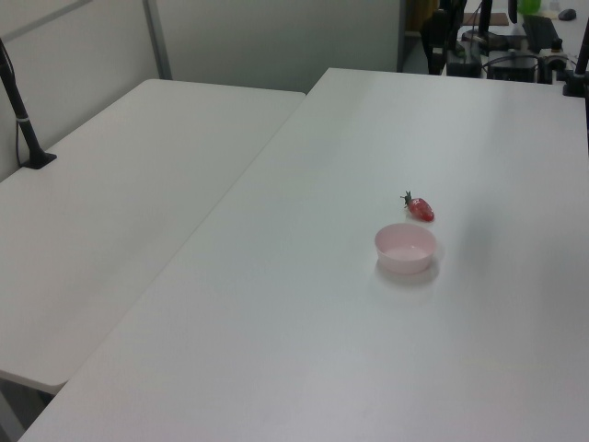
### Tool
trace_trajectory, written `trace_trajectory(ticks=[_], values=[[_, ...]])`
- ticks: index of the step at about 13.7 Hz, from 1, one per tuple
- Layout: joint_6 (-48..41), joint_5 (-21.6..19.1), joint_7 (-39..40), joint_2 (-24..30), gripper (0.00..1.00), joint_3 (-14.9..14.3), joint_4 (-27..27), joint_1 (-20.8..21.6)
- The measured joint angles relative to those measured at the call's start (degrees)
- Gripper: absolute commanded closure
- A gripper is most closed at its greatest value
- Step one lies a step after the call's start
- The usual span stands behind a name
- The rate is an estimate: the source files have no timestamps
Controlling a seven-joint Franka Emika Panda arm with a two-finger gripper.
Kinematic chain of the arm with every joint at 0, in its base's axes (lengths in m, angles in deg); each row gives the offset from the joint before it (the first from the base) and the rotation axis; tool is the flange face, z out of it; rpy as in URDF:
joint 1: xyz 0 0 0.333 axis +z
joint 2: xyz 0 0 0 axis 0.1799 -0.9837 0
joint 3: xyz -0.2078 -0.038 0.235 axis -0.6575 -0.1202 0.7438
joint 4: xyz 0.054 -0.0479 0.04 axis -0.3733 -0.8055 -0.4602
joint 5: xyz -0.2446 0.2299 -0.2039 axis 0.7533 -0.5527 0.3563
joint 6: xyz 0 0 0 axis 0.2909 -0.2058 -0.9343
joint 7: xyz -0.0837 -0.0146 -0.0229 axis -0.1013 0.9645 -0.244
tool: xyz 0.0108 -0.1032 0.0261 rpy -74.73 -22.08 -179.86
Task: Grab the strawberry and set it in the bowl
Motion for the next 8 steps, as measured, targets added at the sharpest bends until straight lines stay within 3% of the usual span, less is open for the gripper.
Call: trace_trajectory(ticks=[4,8], values=[[0.0,0.0,0.23,0.0,0.0,0.0,0.0,-0.13],[-2.53,0.01,15.8,0.05,0.0,-0.27,-0.69,-3.52]])
